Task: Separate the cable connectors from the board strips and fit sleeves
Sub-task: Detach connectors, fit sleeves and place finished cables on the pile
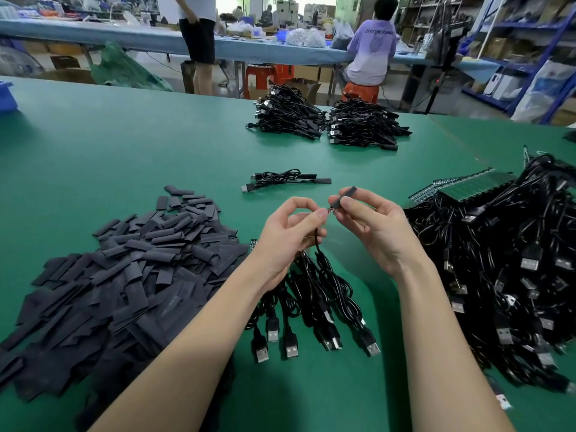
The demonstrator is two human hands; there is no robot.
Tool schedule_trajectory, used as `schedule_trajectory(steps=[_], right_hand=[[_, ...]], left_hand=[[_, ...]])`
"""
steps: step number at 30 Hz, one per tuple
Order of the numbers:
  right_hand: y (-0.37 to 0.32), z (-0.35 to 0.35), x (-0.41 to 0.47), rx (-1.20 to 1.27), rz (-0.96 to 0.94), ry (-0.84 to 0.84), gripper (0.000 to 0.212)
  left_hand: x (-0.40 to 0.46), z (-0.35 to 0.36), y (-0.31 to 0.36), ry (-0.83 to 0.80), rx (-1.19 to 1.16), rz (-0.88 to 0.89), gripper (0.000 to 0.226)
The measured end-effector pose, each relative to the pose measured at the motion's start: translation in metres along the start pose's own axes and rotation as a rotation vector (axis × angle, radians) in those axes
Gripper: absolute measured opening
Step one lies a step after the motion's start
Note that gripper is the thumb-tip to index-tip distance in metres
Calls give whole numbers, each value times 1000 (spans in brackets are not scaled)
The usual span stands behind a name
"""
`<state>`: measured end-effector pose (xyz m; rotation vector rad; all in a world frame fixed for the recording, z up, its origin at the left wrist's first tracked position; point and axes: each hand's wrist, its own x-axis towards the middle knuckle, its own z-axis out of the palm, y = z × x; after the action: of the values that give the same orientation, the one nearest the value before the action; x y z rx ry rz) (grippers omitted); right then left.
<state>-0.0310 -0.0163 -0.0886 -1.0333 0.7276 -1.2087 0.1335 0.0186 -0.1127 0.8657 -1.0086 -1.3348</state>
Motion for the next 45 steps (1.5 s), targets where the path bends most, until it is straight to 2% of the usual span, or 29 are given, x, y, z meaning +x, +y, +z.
schedule_trajectory(steps=[2, 5, 9, 13, 18, 28, 39, 45], right_hand=[[0, -2, 0, 0, 11, 31, 13], [-1, -1, 0, 19, 24, 47, 26], [2, 1, 1, -2, 39, 33, 13], [4, 1, 1, -42, 51, 5, 13], [4, 1, 1, -106, 38, -5, 10], [2, 1, -3, -40, 84, -62, 14], [3, 3, -2, -37, 25, -38, 25], [6, -1, 0, -33, 53, -71, 21]], left_hand=[[0, -1, -1, 2, 35, 17, 9], [1, -1, -3, 43, 67, 40, 11], [1, -2, -5, 93, 80, 60, 12], [1, -3, -5, 104, 75, 72, 19], [0, -3, -5, 122, 80, 71, 14], [-2, -4, -4, 114, 60, 67, 14], [-1, -1, -4, 77, 77, 63, 10], [-2, -2, -4, 60, 88, 68, 11]])
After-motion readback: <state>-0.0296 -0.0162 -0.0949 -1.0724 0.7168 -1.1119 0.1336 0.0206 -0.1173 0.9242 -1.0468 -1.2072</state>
